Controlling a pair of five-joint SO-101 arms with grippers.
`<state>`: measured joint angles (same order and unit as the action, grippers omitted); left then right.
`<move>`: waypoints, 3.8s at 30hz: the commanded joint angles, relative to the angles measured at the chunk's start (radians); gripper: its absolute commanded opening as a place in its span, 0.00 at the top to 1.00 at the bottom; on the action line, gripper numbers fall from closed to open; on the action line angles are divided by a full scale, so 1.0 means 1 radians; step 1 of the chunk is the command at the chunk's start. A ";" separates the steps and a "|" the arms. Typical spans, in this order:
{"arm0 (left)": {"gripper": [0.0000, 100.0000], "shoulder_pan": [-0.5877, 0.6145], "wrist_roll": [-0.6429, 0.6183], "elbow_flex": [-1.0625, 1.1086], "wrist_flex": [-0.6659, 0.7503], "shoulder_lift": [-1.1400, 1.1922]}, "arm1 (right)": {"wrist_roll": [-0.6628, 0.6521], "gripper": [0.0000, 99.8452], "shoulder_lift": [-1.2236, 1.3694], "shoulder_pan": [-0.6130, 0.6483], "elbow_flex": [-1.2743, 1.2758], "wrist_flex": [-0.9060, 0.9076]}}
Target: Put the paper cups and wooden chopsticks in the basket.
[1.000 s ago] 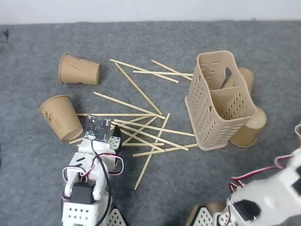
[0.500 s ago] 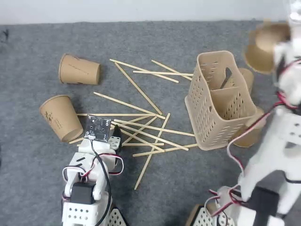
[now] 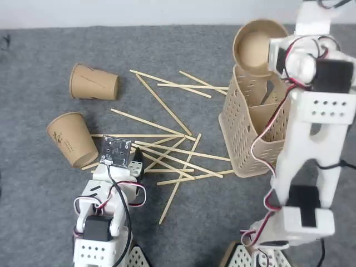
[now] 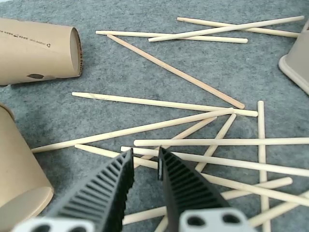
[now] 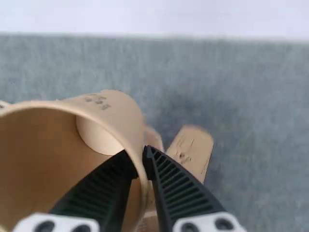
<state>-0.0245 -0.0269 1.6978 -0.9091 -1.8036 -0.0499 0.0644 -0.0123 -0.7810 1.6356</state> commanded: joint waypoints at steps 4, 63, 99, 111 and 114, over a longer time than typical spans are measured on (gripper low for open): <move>0.91 -0.029 0.009 -0.015 0.002 -0.012 | 0.023 0.99 0.050 -0.013 -0.141 0.157; 0.91 -0.020 0.009 -0.015 -0.003 -0.011 | -0.462 0.82 0.033 -0.433 0.557 0.136; 0.91 -0.025 0.009 -0.015 -0.006 -0.011 | -0.588 0.92 -0.183 -0.791 0.534 -0.145; 0.91 -0.020 0.009 -0.015 -0.006 -0.011 | -0.503 0.84 -0.206 -0.450 0.787 -0.102; 0.91 -0.020 0.009 -0.015 -0.006 -0.011 | -0.497 0.81 -0.206 -0.433 0.825 -0.117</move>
<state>-0.0414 -0.0269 1.6978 -0.9091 -1.8036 -0.5639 -0.0967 -0.4680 0.0353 1.5466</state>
